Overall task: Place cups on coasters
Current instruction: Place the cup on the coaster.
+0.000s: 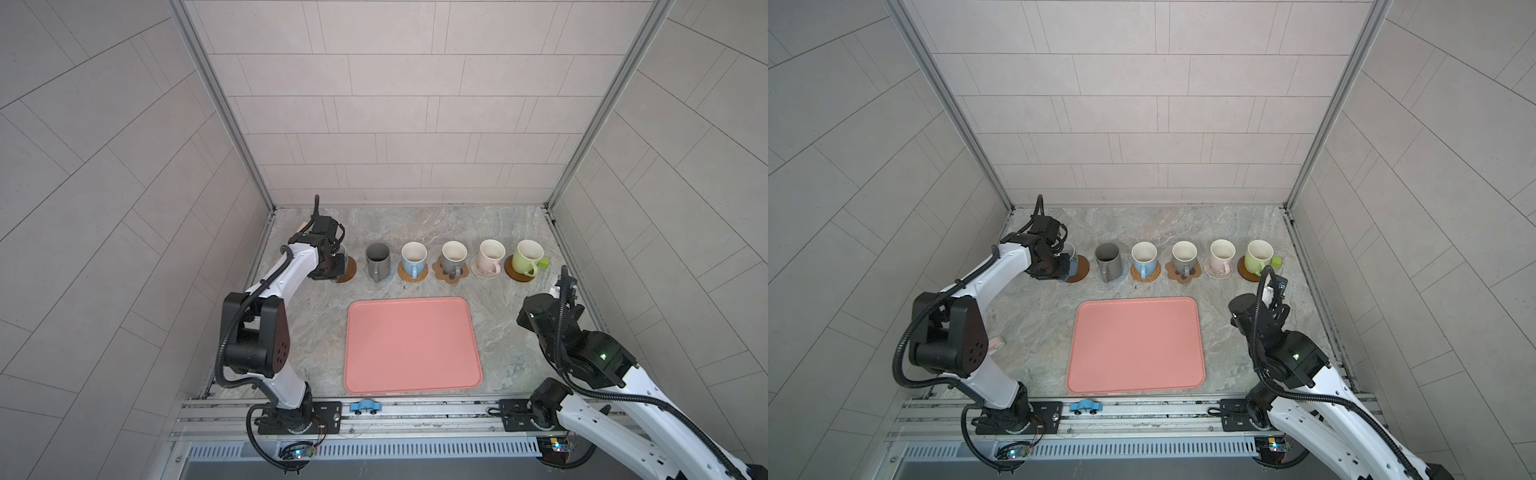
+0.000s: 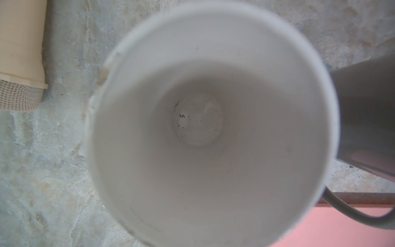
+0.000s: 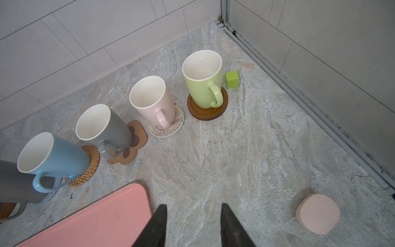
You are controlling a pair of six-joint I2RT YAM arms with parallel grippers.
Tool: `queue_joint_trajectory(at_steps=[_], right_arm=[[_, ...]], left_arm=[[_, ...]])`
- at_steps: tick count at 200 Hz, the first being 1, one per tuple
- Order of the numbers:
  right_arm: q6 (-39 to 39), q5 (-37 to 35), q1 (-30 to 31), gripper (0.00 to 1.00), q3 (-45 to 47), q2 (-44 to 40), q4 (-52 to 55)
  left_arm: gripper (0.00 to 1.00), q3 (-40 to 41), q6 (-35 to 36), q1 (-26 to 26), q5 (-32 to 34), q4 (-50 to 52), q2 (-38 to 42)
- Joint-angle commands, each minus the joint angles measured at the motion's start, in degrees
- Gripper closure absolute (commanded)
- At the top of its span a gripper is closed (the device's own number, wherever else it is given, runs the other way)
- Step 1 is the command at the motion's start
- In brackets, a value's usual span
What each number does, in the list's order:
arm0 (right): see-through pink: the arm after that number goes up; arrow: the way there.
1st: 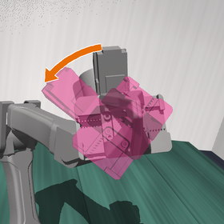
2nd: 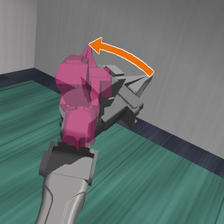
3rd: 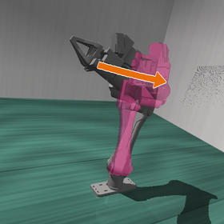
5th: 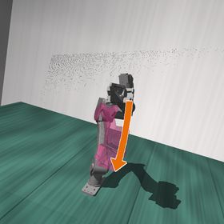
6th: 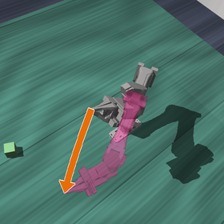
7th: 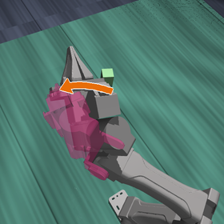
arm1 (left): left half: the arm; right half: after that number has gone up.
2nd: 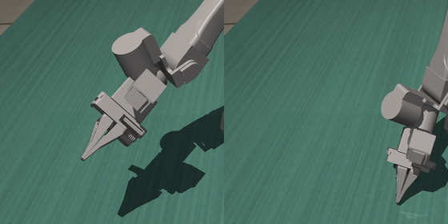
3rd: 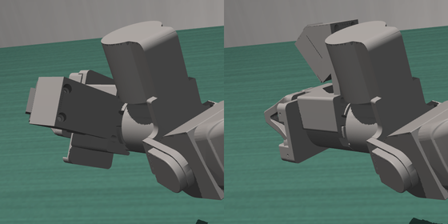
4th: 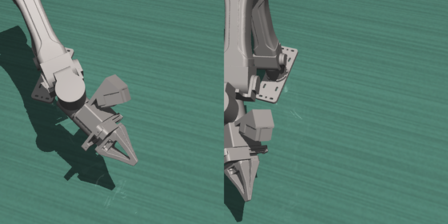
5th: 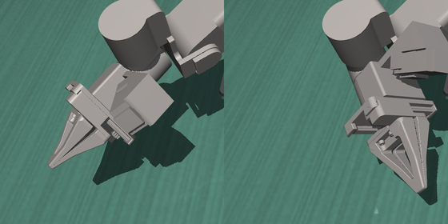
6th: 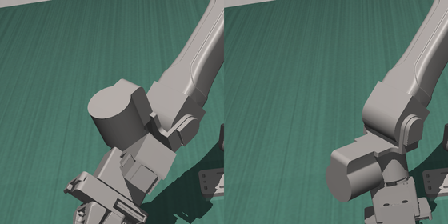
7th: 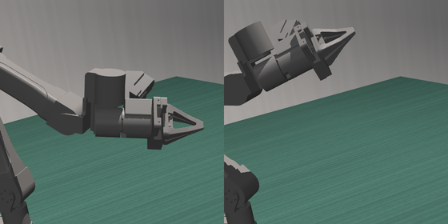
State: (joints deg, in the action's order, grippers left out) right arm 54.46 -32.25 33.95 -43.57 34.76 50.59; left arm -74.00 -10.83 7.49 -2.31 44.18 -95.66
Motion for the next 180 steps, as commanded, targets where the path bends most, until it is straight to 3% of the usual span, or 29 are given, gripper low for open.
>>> queue_joint_trajectory(at_steps=[1, 180], right_arm=[[0.17, -2.15, -0.23, 0.56, -0.81, -0.66, 2.64], [0.73, -1.99, -0.29, 0.56, -1.09, -0.39, 2.92]], left_arm=[[0.89, -2.94, 2.16, -0.56, -0.47, -1.89, -0.63], [0.89, -5.30, 2.79, -1.22, 0.16, -2.24, -4.69]])
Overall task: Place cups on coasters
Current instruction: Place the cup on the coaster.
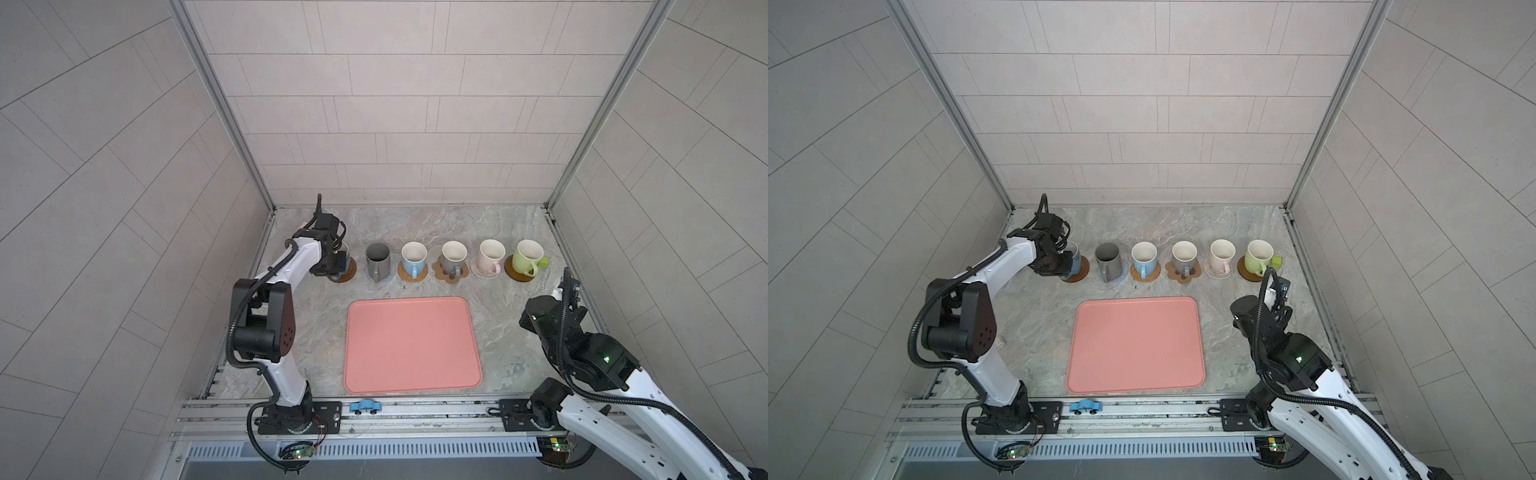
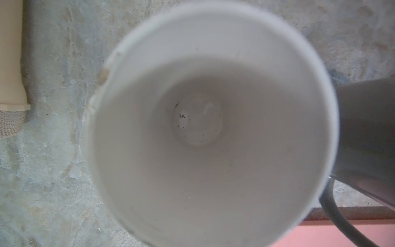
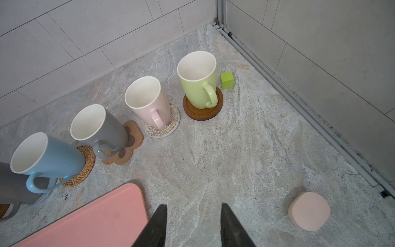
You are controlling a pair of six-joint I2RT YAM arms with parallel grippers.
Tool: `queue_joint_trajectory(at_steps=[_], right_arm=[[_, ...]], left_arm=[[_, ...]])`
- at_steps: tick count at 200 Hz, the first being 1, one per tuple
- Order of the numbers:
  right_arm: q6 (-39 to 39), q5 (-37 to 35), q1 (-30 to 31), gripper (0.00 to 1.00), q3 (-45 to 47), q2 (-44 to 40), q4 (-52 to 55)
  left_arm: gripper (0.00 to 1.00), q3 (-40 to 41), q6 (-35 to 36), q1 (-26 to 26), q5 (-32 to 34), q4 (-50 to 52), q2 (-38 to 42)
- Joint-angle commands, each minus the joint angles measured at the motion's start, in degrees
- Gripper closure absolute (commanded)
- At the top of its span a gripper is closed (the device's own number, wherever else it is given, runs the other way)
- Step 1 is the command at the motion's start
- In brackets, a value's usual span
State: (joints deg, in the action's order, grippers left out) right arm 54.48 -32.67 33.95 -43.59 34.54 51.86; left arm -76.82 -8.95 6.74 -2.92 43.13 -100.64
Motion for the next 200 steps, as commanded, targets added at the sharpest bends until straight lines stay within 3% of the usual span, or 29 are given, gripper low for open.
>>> queue_joint_trajectory(at_steps=[1, 137, 200], right_arm=[[0.71, -1.59, -0.29, 0.56, -1.10, -0.17, 1.62], [1.27, -1.48, -0.28, 0.56, 0.24, -0.36, 1.14], [1.24, -1.52, -0.28, 0.56, 0.44, -0.42, 0.97]], left_arm=[[0.89, -2.47, 0.93, -0.49, 0.84, -1.20, 0.33], [0.88, -1.25, 0.67, -0.49, 0.19, -1.82, -1.47], [0.74, -0.14, 0.00, -0.50, 0.02, -1.96, -0.46]])
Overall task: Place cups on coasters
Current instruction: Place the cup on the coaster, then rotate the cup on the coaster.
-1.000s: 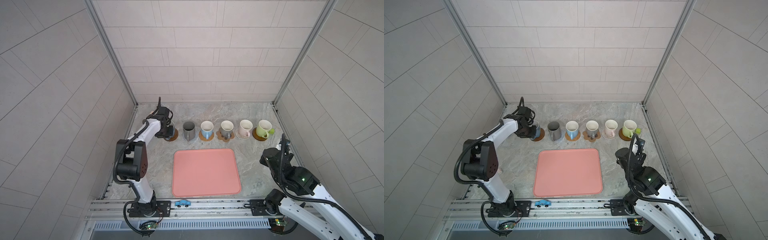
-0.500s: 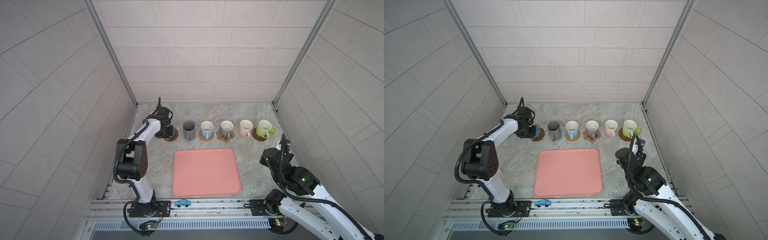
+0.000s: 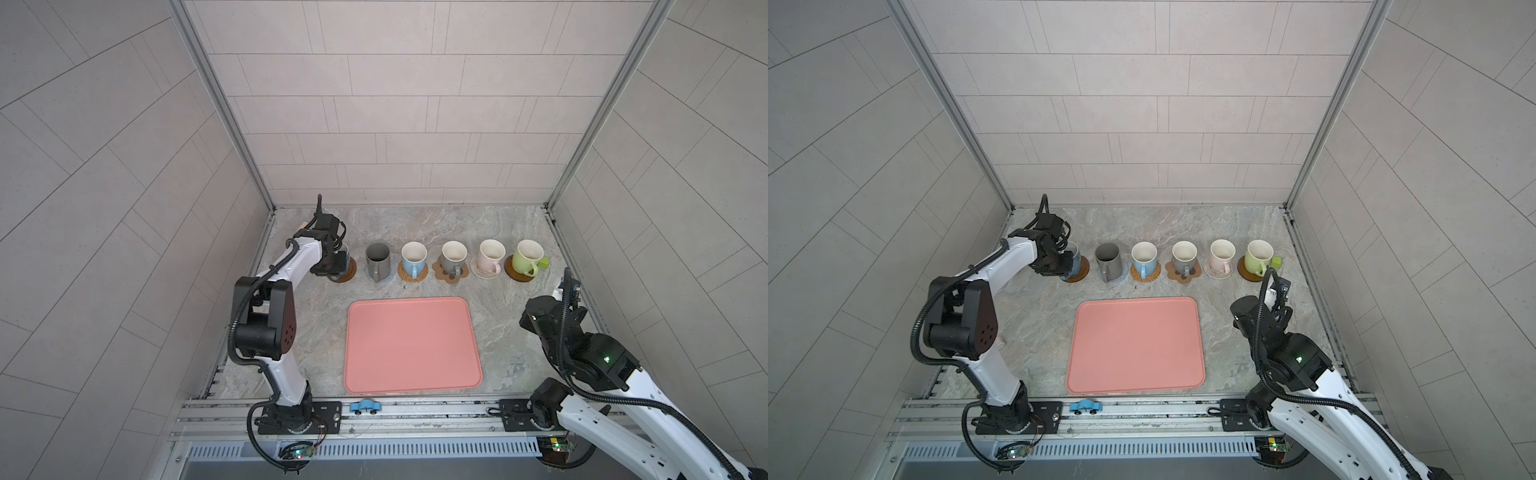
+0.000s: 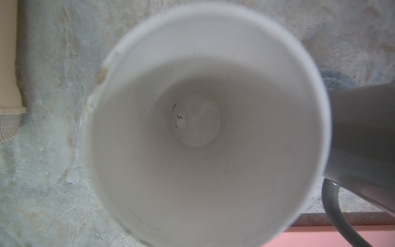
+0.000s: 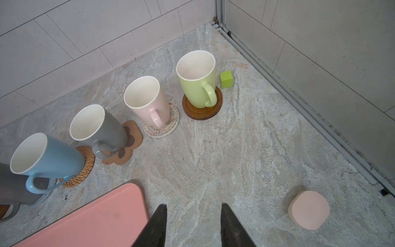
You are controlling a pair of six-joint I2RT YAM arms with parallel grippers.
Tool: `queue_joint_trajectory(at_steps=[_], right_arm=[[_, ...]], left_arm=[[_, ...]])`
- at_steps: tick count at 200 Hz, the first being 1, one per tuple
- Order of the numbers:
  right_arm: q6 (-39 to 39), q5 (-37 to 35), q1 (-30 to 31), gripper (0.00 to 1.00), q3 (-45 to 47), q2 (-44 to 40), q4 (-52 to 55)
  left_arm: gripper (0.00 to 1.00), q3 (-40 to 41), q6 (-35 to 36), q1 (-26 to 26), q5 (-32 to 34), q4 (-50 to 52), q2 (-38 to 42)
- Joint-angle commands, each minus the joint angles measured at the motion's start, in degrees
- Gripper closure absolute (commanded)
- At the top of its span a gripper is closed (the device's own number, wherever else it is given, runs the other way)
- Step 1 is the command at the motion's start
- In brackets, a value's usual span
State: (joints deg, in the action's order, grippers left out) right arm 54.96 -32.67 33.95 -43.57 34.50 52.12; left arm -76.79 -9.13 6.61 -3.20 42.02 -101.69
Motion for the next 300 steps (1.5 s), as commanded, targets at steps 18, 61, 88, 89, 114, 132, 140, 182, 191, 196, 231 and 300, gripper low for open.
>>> queue_joint_trajectory(at_steps=[18, 61, 88, 89, 114, 132, 140, 182, 191, 196, 231, 300], right_arm=[[0.76, -1.61, -0.28, 0.56, 0.47, -0.37, 0.71], [0.86, -1.51, -0.24, 0.56, 0.33, -0.56, 0.88], [0.87, -1.45, -0.22, 0.56, 0.32, -0.73, 1.11], [0.90, -1.49, -0.26, 0.56, 0.28, -0.74, 1.08], [0.96, -1.38, -0.27, 0.56, 0.24, -0.75, 0.89], [0.99, -1.35, -0.29, 0.56, 0.35, -0.70, 0.71], [0.94, -1.27, -0.24, 0.56, 0.28, -0.59, 0.63], [1.04, -0.97, -0.22, 0.56, 0.40, -0.56, 0.53], [1.03, -0.92, -0.21, 0.56, 0.37, -0.65, 0.53], [1.03, -0.95, -0.28, 0.56, 0.34, -0.59, 0.53], [1.07, -0.87, -0.28, 0.56, 0.24, -0.64, 0.45], [0.86, -0.65, -0.25, 0.56, 0.37, -0.66, 0.40]], left_arm=[[0.69, -0.24, -0.05, -0.41, 0.25, -0.71, 1.02], [0.63, -0.13, -0.81, -0.39, -0.29, -0.54, 1.75], [0.61, 0.22, -1.89, -0.37, -1.45, -0.45, 2.69], [0.61, 0.19, -1.92, -0.37, -1.50, -0.49, 2.71], [0.60, 1.22, -2.74, -0.23, -2.23, -0.96, 3.84], [0.59, 1.91, -3.06, -0.28, -2.34, -1.06, 4.47], [0.58, 2.10, -3.13, -0.28, -2.41, -1.16, 4.61], [0.58, 3.01, -3.88, -0.28, -3.32, -1.32, 5.56], [0.58, 3.22, -4.01, -0.28, -3.35, -1.41, 5.79], [0.58, 3.36, -3.98, -0.21, -3.39, -1.50, 5.89], [0.57, 4.03, -4.92, -0.23, -4.09, -1.59, 6.75], [0.57, 5.76, -6.16, -0.27, -4.88, -2.67, 8.44]])
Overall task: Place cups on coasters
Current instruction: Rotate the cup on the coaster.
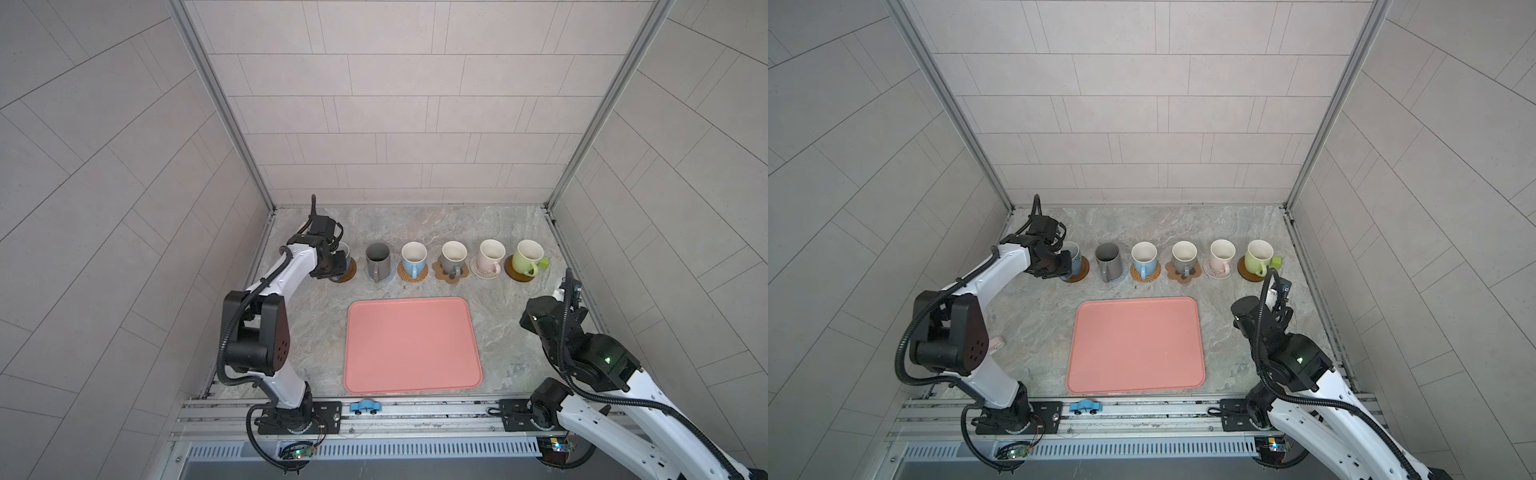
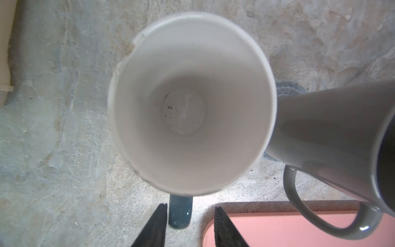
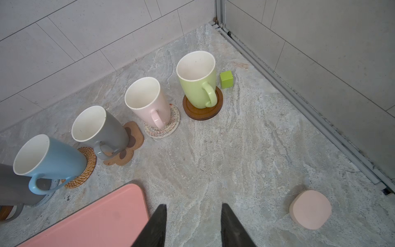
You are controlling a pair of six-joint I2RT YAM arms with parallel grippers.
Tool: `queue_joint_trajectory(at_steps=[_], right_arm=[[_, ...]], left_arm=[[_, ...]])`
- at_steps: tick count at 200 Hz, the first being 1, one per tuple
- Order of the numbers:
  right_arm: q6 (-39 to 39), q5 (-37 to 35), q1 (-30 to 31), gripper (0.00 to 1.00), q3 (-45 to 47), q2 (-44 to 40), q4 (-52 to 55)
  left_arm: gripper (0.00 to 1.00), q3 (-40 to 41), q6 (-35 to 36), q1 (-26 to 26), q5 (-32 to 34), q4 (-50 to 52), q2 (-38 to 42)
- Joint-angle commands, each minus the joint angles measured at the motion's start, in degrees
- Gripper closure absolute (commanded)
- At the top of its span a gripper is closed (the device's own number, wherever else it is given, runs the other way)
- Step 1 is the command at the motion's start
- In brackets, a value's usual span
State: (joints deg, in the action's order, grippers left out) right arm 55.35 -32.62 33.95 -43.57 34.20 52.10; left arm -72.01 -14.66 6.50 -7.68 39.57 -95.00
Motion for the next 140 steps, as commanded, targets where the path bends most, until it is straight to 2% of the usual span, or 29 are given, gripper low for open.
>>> queue_joint_trajectory(at_steps=[1, 140], right_arm=[[0.46, -0.73, -0.23, 0.56, 0.35, -0.36, 0.40], [0.46, -0.69, -0.22, 0.56, 0.34, -0.52, 0.63]], left_arm=[[0.57, 0.98, -0.64, -0.08, -0.40, -0.25, 1.75], [0.57, 2.15, -1.69, 0.17, -1.37, -1.96, 2.05]])
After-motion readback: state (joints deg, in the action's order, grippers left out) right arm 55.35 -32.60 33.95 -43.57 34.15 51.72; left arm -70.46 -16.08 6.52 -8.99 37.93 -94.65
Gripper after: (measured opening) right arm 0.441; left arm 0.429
